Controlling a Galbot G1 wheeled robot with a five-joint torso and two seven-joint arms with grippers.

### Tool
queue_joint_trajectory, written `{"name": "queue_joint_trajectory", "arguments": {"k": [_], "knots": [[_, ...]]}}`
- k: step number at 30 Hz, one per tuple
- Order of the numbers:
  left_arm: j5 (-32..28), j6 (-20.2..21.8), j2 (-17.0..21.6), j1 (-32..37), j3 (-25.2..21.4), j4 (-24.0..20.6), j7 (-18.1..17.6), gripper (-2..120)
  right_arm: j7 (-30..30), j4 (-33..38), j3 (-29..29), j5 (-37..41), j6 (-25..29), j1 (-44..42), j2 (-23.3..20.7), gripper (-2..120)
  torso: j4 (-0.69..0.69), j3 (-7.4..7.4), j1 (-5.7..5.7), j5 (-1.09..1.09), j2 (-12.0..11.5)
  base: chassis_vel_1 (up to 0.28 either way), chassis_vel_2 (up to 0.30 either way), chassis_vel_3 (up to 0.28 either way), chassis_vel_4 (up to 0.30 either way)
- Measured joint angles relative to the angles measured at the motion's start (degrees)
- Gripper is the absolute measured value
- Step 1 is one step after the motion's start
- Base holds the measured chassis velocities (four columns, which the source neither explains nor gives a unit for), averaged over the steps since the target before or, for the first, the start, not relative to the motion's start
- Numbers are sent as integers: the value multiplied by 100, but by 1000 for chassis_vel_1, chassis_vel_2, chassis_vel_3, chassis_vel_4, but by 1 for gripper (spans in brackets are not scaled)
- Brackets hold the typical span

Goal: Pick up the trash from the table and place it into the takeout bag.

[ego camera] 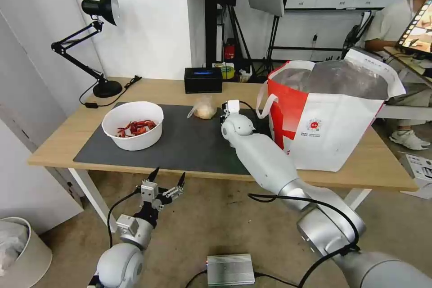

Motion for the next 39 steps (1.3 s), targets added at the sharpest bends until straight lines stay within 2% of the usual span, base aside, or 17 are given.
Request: {"name": "queue_joint_trajectory", "arguments": {"k": [2, 4, 6, 8, 11, 12, 15, 22, 24, 25, 28, 33, 36, 39], "knots": [[0, -1, 4, -4, 2, 0, -8, 100, 20, 417, -84, 101, 0, -116, -204, 0, 1, 0, 0, 0, 0, 0, 0, 0, 0], [0, -1, 4, -4, 2, 0, -8, 100, 20, 417, -84, 101, 0, -116, -204, 0, 1, 0, 0, 0, 0, 0, 0, 0, 0], [-1, -2, 8, -1, -5, -2, -9, 100, 72, 1036, -200, 299, -74, -332, -491, 0, 0, -1, 0, 1, 0, 0, 0, 0, 0], [-2, -2, 9, 0, -9, -2, -10, 100, 89, 1177, -221, 356, -95, -382, -553, 0, 0, -1, 0, 1, 0, 0, 0, 0, 0], [-3, -3, 8, 19, -27, -30, -15, 100, 242, 2094, -330, 646, -250, -698, -896, 0, 1, -1, 0, 1, 0, 0, 0, 0, 0], [-3, -3, 8, 19, -27, -30, -15, 100, 242, 2094, -330, 646, -250, -698, -896, 0, 1, -1, 0, 1, 0, 0, 0, 0, 0], [-3, -3, 8, 52, -53, -68, -16, 100, 365, 2780, -354, 777, -374, -958, -1148, 0, 1, -2, 0, 1, 0, 0, 0, 0, 0], [-4, -3, 21, 108, -96, -105, -19, 100, 406, 3658, -352, 898, -415, -1286, -1524, 0, 1, -2, -1, 1, 0, 0, 0, 0, 0], [-2, -3, 72, 175, -137, -139, -23, 100, 398, 4729, -98, 934, -397, -1464, -1879, 0, 1, -2, -1, 1, 1, 0, 0, 0, 0], [-2, -3, 72, 175, -137, -139, -23, 100, 398, 4729, -98, 934, -397, -1464, -1879, 0, 1, -2, -1, 1, 1, 0, 0, 0, 0], [6, 8, 92, 215, -152, -174, -27, 100, 375, 5301, 207, 939, -393, -1466, -2112, 0, 1, -2, -1, 1, 1, 0, 0, 0, 0], [65, 16, 77, 247, -142, -178, -32, 100, 363, 5665, 563, 945, -393, -1415, -2388, 0, 1, -2, -1, 1, 1, 0, 0, 0, 0], [121, 21, 56, 257, -100, -179, -34, 100, 355, 5925, 1007, 1140, -417, -1322, -2810, 0, 0, -2, -1, 2, 1, 0, 0, 0, 0], [132, 30, 56, 222, -63, -165, -37, 100, 372, 5982, 1226, 1304, -469, -1274, -3041, 0, 1, -2, -1, 2, 2, 0, 0, 0, 0]]}}
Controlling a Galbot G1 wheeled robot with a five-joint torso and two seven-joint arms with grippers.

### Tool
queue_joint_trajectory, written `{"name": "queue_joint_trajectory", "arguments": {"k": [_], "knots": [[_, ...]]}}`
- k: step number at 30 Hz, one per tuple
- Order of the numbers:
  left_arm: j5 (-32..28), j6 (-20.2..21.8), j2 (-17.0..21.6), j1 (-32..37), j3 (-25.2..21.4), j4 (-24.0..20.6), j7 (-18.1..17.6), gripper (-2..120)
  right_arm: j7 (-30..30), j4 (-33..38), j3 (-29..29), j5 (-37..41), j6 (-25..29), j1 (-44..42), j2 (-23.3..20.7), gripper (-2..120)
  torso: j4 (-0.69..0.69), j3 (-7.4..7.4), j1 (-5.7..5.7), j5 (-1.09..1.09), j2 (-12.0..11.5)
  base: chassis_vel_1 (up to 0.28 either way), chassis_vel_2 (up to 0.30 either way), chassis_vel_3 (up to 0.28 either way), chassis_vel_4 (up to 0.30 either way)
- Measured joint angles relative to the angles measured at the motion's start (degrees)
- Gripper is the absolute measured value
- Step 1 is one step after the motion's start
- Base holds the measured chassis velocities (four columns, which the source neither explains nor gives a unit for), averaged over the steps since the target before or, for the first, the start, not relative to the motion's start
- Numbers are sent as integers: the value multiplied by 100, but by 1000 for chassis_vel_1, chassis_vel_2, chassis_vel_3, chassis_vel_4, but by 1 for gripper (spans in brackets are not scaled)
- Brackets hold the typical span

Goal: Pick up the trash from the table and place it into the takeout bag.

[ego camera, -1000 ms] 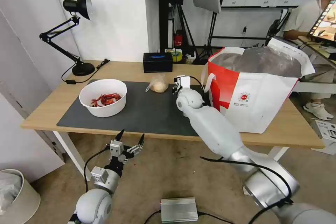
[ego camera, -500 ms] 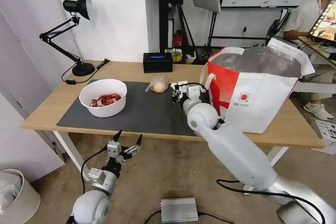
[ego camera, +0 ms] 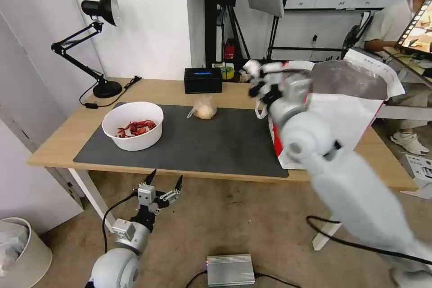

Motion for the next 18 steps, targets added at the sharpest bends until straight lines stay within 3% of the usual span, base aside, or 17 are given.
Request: {"name": "queue_joint_trajectory", "arguments": {"k": [10, 12, 18], "knots": [[8, 19, -3, -89, 84, 20, -11, 100, 228, 5, 456, 454, -137, -50, -468, 0, 0, 0, 0, 0, 0, 0, 0, 0, 0], [-4, 28, 40, -108, 96, 3, -95, 100, 493, 10, 636, 827, -253, -155, -605, 0, 0, 1, 0, 0, -1, 0, 0, 0, 0], [-31, 30, 83, -103, 99, -25, -135, 100, 769, -210, 955, 1150, -359, -449, -677, 0, 0, 1, 0, 0, -1, 0, 0, 0, 0]]}}
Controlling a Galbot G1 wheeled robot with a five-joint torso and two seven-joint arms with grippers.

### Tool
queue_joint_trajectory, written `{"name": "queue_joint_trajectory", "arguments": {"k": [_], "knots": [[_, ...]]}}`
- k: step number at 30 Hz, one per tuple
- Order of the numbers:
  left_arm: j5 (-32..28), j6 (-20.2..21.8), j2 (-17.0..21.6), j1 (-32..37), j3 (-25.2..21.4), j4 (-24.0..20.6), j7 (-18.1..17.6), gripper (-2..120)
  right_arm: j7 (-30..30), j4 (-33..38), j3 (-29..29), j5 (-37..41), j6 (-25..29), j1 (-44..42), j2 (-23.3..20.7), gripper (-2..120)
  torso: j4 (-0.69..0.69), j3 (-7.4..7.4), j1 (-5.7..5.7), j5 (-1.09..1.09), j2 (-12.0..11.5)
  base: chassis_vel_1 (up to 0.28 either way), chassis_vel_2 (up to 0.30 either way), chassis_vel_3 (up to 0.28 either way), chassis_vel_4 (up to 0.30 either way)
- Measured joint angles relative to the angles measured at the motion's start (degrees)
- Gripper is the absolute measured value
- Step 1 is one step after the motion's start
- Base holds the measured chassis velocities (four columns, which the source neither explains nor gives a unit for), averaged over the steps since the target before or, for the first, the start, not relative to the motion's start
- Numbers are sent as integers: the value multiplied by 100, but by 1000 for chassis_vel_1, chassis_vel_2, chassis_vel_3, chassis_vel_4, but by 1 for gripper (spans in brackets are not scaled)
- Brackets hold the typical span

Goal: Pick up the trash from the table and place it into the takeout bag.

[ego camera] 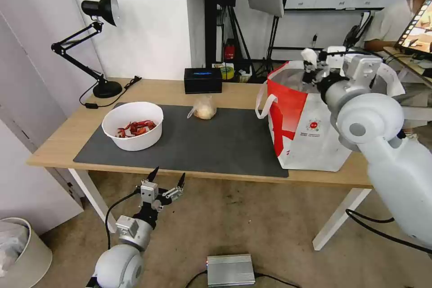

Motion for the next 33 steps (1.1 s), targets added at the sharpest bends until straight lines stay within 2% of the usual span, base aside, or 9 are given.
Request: {"name": "queue_joint_trajectory", "arguments": {"k": [7, 18, 20, 22, 26, 29, 31, 32, 33], "knots": [[0, 0, -1, -4, 26, -4, 0, 100, 133, 9, 134, 71, -30, -204, -12, 6, 0, 0, 0, 0, 0, 0, 0, 0, 0], [2, 1, -68, -26, 83, -31, 3, 100, 124, 55, 285, 225, -65, -307, -224, 50, 0, 0, 0, -1, 0, 0, 0, 0, 0], [2, 1, -65, -25, 83, -34, 2, 100, 124, 56, 301, 237, -67, -318, -232, 53, 0, 0, 0, -2, 0, 0, 0, 0, 0], [2, 1, -44, -24, 72, -53, 2, 100, 124, 60, 338, 254, -68, -352, -243, 65, 0, 0, 0, -1, 0, 0, 0, 0, 0], [-2, 1, -23, -23, 57, -71, 3, 100, 125, 79, 365, 283, -69, -393, -253, 73, 0, 0, 0, -1, 0, 0, 0, 0, 0], [-5, 4, -19, -15, 50, -90, 2, 100, 122, 75, 377, 288, -70, -420, -264, 88, 0, 0, 0, -1, 0, 0, 0, 0, 0], [-5, 4, -19, -15, 49, -91, 2, 100, 122, 74, 377, 288, -70, -420, -264, 88, 0, 0, 0, -1, 0, 0, 0, 0, 0], [-5, 4, -23, -3, 49, -101, 2, 100, 113, 66, 377, 288, -70, -420, -276, 97, 0, -1, 0, -1, 0, 0, 0, 0, 0], [-4, 5, -25, 2, 48, -105, 1, 100, 105, 64, 378, 289, -69, -417, -288, 99, 0, 0, 0, -1, 0, 0, 0, 0, 0]]}}
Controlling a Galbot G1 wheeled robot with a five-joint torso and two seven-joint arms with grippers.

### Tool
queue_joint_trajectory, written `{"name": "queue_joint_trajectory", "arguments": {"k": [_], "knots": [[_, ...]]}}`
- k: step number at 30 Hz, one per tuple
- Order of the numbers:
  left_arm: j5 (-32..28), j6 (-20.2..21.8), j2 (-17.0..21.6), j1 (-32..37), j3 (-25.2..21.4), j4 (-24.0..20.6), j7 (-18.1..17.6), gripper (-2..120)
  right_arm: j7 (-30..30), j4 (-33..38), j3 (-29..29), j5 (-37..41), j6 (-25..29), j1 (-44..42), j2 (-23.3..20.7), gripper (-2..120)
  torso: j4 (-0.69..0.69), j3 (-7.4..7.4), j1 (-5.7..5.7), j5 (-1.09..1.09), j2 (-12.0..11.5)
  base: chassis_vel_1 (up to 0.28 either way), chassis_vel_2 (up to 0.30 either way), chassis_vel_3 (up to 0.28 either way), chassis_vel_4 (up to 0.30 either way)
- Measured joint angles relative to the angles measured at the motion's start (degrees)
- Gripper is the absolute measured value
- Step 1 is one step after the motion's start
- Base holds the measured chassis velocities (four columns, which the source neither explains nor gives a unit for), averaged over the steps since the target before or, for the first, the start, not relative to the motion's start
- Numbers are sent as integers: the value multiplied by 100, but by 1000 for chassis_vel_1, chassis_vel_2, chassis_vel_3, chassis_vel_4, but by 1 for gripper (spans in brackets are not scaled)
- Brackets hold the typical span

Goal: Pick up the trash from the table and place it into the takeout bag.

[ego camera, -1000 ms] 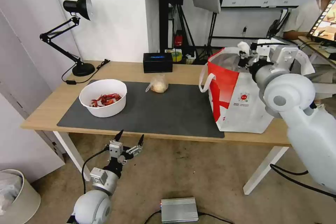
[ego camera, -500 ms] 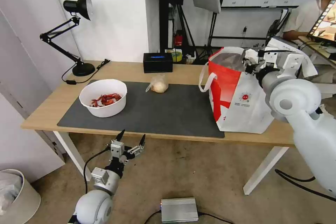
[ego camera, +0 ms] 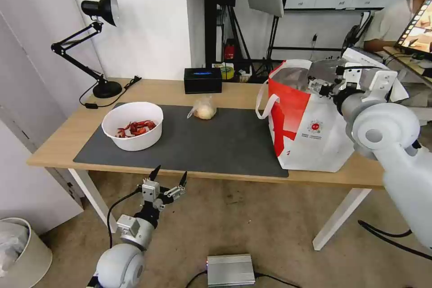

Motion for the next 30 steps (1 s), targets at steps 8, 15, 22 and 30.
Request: {"name": "queue_joint_trajectory", "arguments": {"k": [8, 15, 22, 30], "knots": [[1, 2, 3, 29, -21, -58, -6, 100, -308, 54, 53, -5, 223, 28, -92, 100, -1, 0, 0, 0, 0, 0, 0, 0, 0], [1, 11, 3, 79, -58, -113, -10, 100, -577, 399, 15, 19, 848, 246, -156, 100, 1, 0, 0, 0, 0, 0, 0, 0, 0], [5, 13, -33, 150, -109, -145, -12, 100, -1358, 1238, 74, 104, 1145, -280, -334, 100, 1, 0, 0, -1, 0, 0, 0, 0, 0], [9, -3, -55, 181, -167, -167, -9, 100, -2380, 1711, 81, -384, 1689, -1531, -479, 100, 0, -1, -1, 0, 0, 0, 0, 0, 0]]}}
